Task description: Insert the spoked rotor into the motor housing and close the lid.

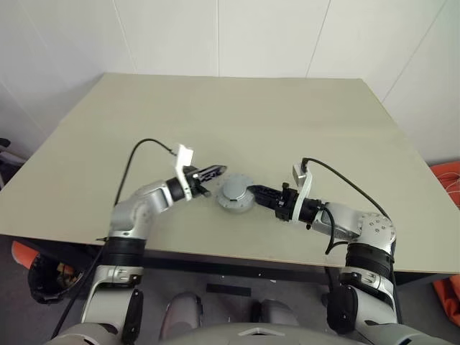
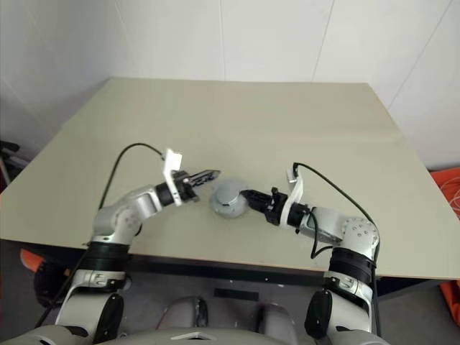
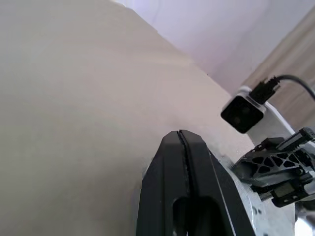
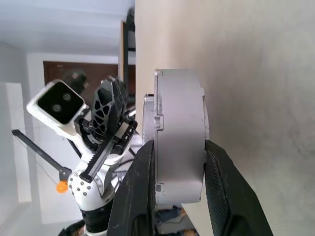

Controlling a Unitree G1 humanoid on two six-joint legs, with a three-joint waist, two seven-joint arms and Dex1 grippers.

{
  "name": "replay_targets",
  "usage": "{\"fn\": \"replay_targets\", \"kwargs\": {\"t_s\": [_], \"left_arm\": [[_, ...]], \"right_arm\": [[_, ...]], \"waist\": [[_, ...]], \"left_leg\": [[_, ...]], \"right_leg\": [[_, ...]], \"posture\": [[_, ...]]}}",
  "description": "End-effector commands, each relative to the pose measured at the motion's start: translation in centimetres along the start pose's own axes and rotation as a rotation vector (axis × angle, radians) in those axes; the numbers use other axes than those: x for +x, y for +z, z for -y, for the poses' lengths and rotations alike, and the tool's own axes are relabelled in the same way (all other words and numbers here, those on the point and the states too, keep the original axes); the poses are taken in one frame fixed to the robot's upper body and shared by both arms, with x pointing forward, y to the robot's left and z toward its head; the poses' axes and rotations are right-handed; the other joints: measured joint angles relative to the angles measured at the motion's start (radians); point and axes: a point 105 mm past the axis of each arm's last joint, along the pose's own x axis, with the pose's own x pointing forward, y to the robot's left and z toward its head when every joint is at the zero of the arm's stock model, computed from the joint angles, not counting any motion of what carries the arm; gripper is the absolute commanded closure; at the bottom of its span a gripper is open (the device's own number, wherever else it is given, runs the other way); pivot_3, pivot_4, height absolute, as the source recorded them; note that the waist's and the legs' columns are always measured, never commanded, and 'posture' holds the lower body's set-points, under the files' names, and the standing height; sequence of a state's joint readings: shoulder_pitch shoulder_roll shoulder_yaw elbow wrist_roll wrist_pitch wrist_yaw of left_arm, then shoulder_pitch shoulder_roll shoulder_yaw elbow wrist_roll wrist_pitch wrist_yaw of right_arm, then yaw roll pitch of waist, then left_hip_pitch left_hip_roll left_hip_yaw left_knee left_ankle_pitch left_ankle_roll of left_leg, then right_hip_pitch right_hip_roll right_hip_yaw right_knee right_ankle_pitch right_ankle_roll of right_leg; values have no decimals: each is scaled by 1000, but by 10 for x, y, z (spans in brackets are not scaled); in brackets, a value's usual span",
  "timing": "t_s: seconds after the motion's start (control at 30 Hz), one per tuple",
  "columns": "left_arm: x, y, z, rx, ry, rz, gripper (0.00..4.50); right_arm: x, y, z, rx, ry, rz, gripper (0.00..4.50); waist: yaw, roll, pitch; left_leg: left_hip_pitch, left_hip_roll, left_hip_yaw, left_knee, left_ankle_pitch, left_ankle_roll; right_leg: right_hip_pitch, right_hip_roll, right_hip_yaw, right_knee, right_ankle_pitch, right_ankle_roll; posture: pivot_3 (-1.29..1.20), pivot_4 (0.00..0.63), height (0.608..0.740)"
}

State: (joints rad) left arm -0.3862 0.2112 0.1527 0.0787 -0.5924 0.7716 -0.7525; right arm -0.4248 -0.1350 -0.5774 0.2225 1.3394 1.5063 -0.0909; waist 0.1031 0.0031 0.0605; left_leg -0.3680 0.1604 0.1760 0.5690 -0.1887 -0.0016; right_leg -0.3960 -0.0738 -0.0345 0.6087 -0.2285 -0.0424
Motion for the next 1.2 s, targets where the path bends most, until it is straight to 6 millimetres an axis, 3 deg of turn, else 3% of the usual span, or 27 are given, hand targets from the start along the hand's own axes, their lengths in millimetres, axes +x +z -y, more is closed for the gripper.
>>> {"fn": "replay_targets", "kwargs": {"t_s": [0.03, 0.2, 0.47, 0.8, 1.0, 1.2], "left_arm": [[-25, -2, 5, -131, 5, 22, 4104], [-48, -27, 11, -357, 19, 14, 2604], [-50, -41, 17, -643, 0, 76, 14], [-27, -22, 17, -829, -120, 215, 0], [-20, -11, 41, -843, -296, 222, 0], [-22, -9, 43, -853, -325, 221, 0]], "right_arm": [[-2, 10, -23, -48, 96, 44, 3357], [4, 17, -38, -68, 135, 62, 3357], [14, 17, -64, -103, 204, 54, 3357], [20, 10, -95, -132, 275, 48, 3357], [19, 6, -99, -129, 270, 33, 3357], [17, 4, -99, -125, 253, 26, 3357]], "waist": [[-1, 0, 0], [0, 0, 0], [-1, -1, 0], [0, -1, 0], [0, -1, 0], [0, -1, 1]], "left_leg": [[0, 0, 0, 0, 0, 0], [-1, 0, 0, 2, -1, 2], [1, 1, -1, 5, -1, 2], [0, 0, -2, 4, -2, 2], [0, 0, -2, 5, -2, 2], [-1, 0, -2, 6, -2, 2]], "right_leg": [[0, 0, 0, 0, 0, 0], [0, 0, -1, -1, 0, 0], [4, 0, -1, -1, -1, 4], [5, 0, -1, -2, 0, 14], [5, 0, -1, -3, 1, 15], [5, 0, -1, -3, 1, 17]], "posture": [[0, 0, 740], [0, 0, 740], [0, 0, 740], [0, 0, 740], [0, 0, 740], [0, 0, 740]]}}
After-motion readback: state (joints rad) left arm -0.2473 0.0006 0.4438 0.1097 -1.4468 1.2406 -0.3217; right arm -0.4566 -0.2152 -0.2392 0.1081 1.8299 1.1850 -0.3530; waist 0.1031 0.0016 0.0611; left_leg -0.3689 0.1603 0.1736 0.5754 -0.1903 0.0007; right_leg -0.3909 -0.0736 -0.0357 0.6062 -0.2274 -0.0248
